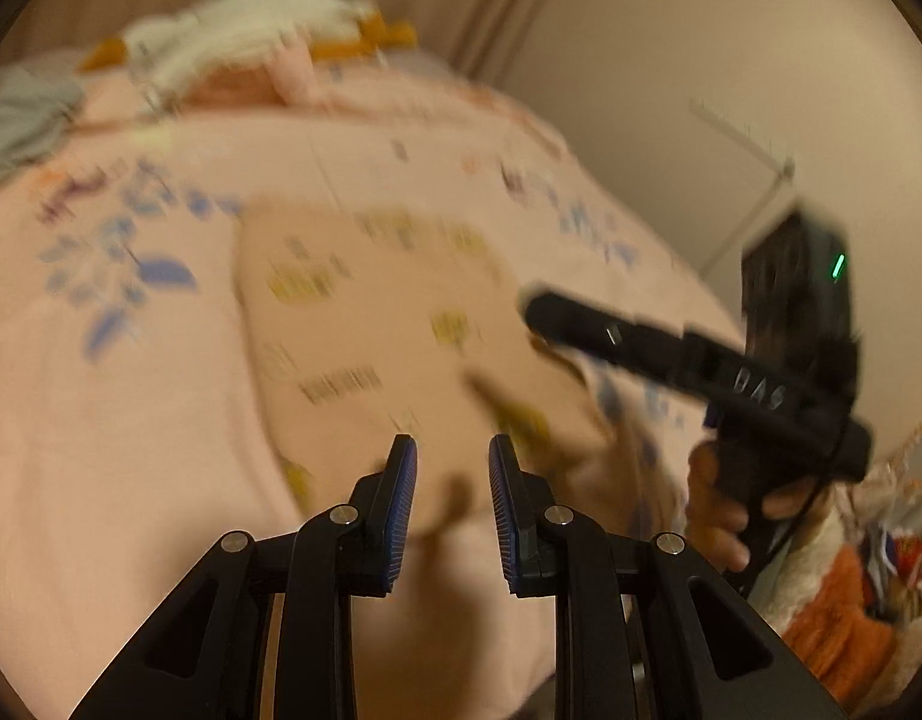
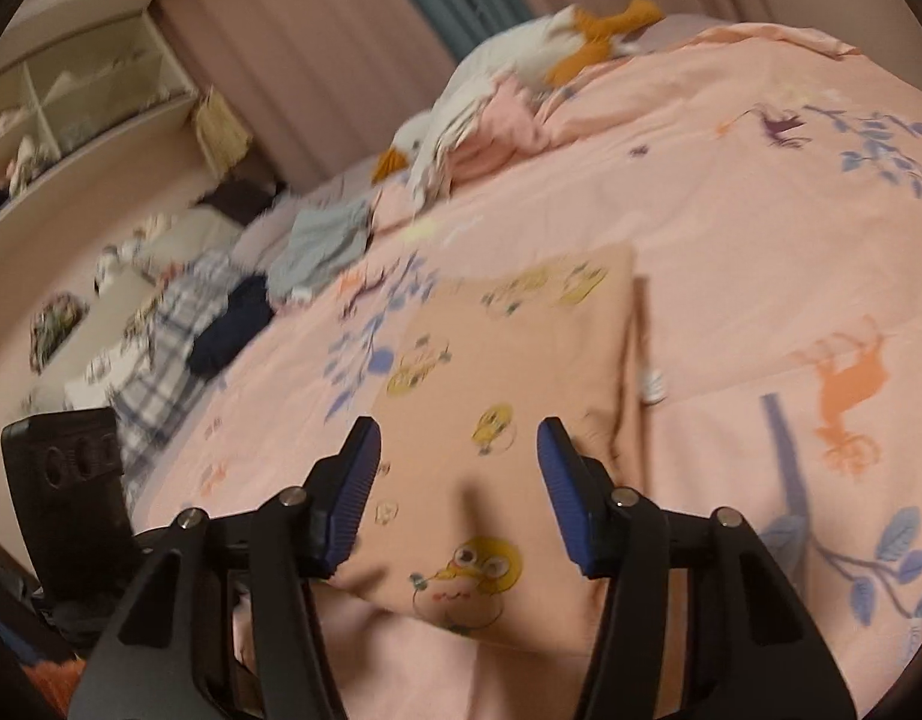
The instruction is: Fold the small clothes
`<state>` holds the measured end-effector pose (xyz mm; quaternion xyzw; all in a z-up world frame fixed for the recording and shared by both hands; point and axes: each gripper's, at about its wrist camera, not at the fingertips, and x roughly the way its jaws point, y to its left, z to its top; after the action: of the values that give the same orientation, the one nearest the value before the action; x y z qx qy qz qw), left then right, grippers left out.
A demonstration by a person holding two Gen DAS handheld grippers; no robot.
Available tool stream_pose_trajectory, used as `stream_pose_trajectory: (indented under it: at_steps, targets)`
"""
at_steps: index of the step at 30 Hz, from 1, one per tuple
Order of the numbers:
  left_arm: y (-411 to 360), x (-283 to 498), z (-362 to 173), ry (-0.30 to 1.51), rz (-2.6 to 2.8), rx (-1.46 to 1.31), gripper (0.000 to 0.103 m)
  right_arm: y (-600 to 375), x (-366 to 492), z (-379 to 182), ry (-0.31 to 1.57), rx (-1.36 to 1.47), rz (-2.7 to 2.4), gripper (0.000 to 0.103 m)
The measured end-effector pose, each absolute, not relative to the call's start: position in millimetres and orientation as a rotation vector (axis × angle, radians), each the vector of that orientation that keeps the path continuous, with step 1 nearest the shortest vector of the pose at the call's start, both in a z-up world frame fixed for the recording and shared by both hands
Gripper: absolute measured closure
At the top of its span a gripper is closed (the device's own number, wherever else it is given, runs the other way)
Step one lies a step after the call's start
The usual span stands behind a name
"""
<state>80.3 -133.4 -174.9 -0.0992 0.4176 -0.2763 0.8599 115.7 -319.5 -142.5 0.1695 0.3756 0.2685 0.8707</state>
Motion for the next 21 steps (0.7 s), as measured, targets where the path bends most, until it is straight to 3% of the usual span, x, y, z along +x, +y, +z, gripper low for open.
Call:
stream_pose_trajectory:
  at_steps: [4,10,21]
  targets:
    - [-132,90,-204,1.027,-0.556,-0.263,0.082,-305,119,-157,0.879,0.282,0.554,0.049]
    - [-96,86,-218,1.109,-0.586,-0.458,0.082,-311,115,-169,0.914,0.207,0.545,0.054]
    - [-77,60,-172,0.834,-0.513,-0.337,0.082,-330,114,-153,0.84,0.405,0.623,0.05]
